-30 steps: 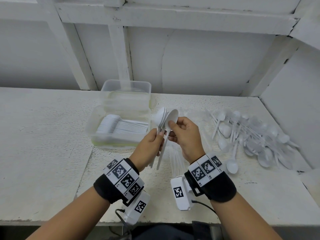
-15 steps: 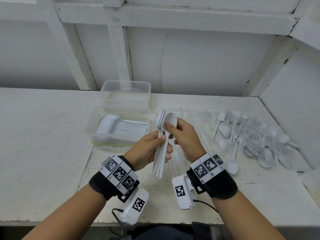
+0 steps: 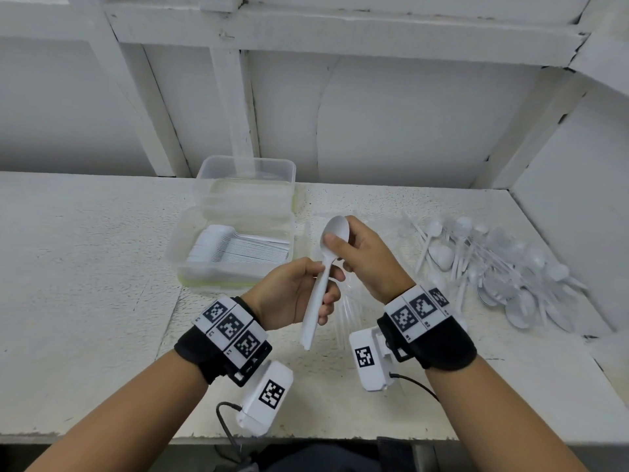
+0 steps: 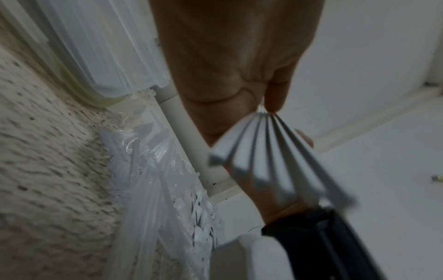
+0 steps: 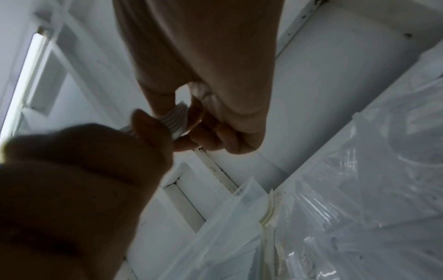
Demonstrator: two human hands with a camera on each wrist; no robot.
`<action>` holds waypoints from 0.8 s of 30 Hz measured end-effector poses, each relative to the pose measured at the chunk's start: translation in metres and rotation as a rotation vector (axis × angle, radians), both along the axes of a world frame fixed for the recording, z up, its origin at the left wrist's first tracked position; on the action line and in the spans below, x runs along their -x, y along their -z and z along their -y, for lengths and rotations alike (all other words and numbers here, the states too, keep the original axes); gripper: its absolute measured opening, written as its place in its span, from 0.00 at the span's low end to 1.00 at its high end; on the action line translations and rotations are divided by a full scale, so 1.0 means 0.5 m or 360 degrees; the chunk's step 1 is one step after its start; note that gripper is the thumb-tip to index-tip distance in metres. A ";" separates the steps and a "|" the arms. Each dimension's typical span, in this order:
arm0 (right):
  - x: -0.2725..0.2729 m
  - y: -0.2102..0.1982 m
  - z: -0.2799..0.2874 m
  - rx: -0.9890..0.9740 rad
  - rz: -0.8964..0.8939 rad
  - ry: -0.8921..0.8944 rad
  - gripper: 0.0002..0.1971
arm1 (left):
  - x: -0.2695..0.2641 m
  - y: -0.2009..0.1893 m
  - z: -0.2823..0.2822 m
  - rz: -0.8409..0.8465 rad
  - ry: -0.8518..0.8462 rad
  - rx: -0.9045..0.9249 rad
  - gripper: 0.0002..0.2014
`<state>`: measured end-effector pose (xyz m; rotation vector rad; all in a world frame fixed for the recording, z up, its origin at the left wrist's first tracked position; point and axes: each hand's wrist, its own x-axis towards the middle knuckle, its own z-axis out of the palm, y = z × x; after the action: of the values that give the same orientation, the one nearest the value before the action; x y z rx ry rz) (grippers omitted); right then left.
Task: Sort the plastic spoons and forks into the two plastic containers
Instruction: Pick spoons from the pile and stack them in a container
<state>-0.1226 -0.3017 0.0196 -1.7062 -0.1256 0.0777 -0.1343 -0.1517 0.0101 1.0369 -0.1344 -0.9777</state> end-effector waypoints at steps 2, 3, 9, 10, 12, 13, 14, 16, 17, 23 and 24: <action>-0.005 0.003 0.008 -0.0181 -0.0058 -0.0062 0.03 | -0.003 0.003 -0.005 -0.0005 0.0048 0.0180 0.12; -0.007 0.004 0.009 -0.0282 -0.0090 -0.0109 0.02 | -0.004 0.002 -0.005 0.0008 0.0073 0.0263 0.13; -0.018 -0.003 -0.006 -0.0611 -0.0126 -0.0320 0.19 | -0.016 -0.006 -0.005 0.0070 0.0073 0.0297 0.21; -0.019 -0.005 -0.010 -0.0620 -0.0127 -0.0337 0.19 | -0.018 -0.008 -0.006 0.0090 0.0071 0.0252 0.20; -0.020 -0.010 -0.014 -0.0571 -0.0149 -0.0333 0.18 | -0.019 -0.016 -0.009 0.0110 0.0012 0.0134 0.13; -0.022 -0.013 -0.014 -0.0476 -0.0153 -0.0307 0.16 | -0.021 -0.023 -0.010 0.0121 -0.0061 0.0060 0.09; -0.025 -0.014 -0.013 -0.0335 -0.0143 -0.0260 0.14 | -0.026 -0.027 -0.012 0.0146 -0.0161 -0.0012 0.08; -0.033 -0.014 -0.009 -0.0026 -0.0119 -0.0043 0.11 | -0.042 -0.031 -0.018 0.0213 -0.0391 -0.0115 0.08; -0.035 -0.011 -0.008 0.0096 -0.0086 0.0092 0.10 | -0.050 -0.031 -0.021 0.0241 -0.0530 -0.0145 0.07; -0.018 0.002 -0.048 0.0966 0.0438 0.0028 0.20 | -0.078 -0.014 -0.024 0.0164 -0.1226 -0.0116 0.05; -0.020 0.011 -0.060 0.1143 0.0518 -0.0056 0.22 | -0.078 -0.013 -0.020 0.0171 -0.1267 -0.0079 0.05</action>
<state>-0.1126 -0.2719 0.0142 -2.4258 -0.4069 -0.1491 -0.0954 -0.1415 0.0164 1.0582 0.2080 -0.2031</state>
